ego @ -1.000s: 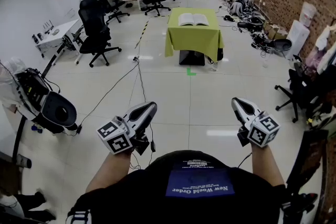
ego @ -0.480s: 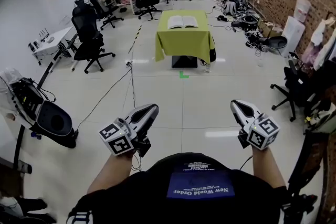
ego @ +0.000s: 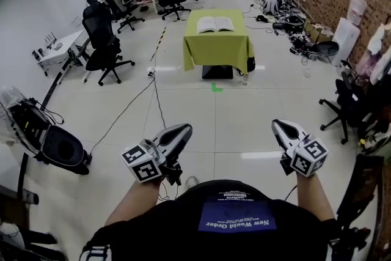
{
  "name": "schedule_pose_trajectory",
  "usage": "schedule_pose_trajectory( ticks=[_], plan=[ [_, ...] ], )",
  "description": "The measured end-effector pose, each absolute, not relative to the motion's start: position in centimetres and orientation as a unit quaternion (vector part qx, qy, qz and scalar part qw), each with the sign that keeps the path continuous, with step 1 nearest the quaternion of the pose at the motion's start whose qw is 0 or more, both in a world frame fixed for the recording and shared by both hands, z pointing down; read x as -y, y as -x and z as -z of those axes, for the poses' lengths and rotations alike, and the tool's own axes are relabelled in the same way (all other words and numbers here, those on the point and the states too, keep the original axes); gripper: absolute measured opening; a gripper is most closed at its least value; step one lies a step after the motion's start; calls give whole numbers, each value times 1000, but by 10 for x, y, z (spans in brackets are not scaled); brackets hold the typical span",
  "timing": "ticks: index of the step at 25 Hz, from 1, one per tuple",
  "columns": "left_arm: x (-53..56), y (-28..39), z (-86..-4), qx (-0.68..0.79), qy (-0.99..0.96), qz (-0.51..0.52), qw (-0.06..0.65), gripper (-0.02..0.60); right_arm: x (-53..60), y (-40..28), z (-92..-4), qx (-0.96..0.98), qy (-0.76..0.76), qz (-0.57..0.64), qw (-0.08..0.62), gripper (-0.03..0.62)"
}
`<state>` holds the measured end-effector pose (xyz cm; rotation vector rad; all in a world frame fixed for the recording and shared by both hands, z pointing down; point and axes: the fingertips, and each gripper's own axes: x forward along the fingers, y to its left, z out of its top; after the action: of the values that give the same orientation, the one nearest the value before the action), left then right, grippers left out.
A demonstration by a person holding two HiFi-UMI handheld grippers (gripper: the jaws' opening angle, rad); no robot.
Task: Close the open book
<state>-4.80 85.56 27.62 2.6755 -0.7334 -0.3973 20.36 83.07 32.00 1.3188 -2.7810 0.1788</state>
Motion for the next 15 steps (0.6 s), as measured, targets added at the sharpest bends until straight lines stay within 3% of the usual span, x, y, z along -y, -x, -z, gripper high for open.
schedule_pose_trajectory(
  ticks=[15],
  plan=[
    [-669,221,-249,219,-951,153,155,8,-659,-41,-283,887,-457,-60,14,-14]
  ],
)
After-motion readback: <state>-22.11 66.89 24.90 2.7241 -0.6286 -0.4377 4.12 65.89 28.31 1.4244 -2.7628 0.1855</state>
